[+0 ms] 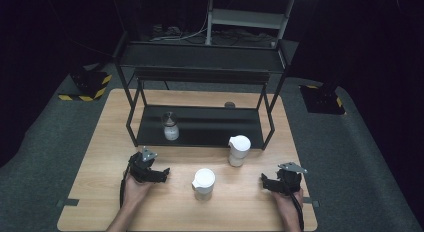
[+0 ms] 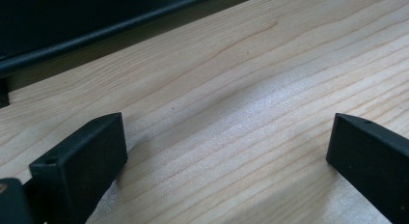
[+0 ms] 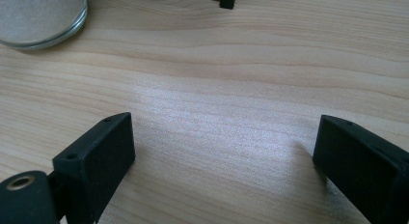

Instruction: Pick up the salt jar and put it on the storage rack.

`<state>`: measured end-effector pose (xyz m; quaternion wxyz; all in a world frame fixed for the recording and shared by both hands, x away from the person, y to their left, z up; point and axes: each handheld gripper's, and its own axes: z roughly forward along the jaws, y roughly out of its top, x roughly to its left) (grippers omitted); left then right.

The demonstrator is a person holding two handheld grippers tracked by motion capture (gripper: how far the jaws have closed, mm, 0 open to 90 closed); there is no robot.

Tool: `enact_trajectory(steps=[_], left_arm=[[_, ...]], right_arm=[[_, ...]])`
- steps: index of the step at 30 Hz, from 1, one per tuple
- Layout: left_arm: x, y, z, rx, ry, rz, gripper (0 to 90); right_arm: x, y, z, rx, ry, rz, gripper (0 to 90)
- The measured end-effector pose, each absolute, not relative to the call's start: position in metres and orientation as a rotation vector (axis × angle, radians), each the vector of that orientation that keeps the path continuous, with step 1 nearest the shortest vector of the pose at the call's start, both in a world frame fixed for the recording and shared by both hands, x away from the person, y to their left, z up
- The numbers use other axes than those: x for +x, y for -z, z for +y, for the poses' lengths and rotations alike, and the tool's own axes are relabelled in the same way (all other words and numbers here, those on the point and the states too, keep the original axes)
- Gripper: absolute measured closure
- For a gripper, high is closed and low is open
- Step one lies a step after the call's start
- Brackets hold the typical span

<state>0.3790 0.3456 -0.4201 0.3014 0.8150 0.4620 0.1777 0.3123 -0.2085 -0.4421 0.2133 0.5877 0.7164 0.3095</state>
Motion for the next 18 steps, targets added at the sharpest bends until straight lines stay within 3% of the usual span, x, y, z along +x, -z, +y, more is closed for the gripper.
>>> enact_trajectory(steps=[18], left_arm=[[0.3762,0.4205,0.3457,2.153,-0.484,1.223,3.9]], right_arm=[[0.3124,0.4421,-0.2085,1.631,-0.859,1.989,7.3]])
